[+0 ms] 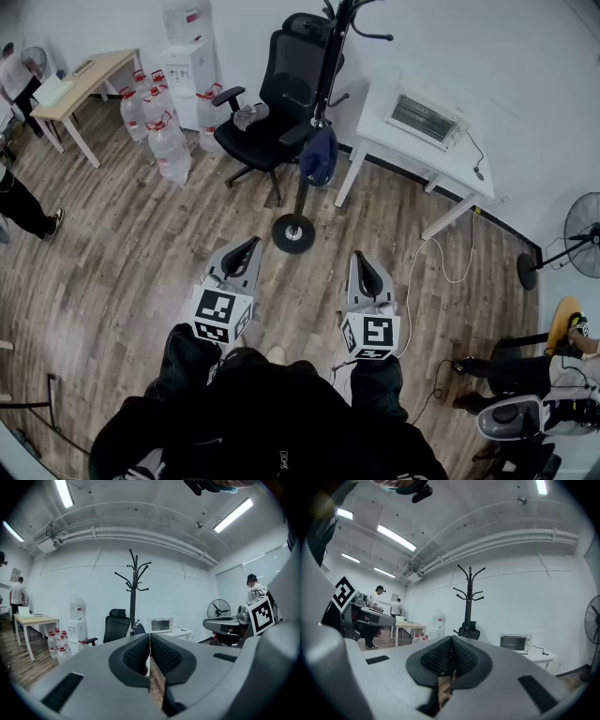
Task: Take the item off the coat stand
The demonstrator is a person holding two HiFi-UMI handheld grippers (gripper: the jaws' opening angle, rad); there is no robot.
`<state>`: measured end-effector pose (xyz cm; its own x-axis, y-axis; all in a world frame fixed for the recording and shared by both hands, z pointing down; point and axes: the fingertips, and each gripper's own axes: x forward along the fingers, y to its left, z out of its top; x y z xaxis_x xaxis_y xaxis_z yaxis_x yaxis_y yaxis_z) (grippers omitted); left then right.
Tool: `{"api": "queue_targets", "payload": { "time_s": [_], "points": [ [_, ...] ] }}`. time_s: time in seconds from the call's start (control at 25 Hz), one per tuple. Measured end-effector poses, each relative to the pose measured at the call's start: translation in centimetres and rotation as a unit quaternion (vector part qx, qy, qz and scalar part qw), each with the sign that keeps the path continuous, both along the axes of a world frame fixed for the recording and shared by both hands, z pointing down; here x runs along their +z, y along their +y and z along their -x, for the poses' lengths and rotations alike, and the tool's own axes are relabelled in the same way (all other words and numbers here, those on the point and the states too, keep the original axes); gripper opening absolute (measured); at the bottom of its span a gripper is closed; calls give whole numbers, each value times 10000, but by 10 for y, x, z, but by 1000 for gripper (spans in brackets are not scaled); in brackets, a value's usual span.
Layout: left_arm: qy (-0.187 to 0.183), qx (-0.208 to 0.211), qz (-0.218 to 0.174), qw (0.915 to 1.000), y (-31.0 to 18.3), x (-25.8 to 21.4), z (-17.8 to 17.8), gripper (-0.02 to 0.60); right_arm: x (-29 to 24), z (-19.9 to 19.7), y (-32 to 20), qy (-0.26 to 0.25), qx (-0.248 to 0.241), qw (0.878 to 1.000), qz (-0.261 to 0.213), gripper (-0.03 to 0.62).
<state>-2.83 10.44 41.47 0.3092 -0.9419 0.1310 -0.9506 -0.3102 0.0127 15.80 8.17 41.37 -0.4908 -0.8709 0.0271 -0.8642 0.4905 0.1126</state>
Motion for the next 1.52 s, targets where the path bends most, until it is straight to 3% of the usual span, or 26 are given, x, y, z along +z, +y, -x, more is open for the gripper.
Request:
{"api": "queue_targets", "payload": {
  "time_s": [0.44, 0.84, 1.08, 1.52],
  "points": [
    [-30, 44, -26, 10000, -5, 2, -9, 23, 5, -8, -2, -75, 90, 9999, -23, 17],
    [-61, 107, 64, 9999, -50, 5, -7, 23, 10, -3, -43, -94, 134, 9999, 6, 17],
    [-71, 269, 101, 9996, -111, 12, 4, 23, 17, 14, -98, -195, 180, 9996, 54, 17],
    [15, 739, 238, 9970, -261, 5, 55, 23, 9, 75, -228, -147, 531, 9983, 184, 17]
  ]
}}
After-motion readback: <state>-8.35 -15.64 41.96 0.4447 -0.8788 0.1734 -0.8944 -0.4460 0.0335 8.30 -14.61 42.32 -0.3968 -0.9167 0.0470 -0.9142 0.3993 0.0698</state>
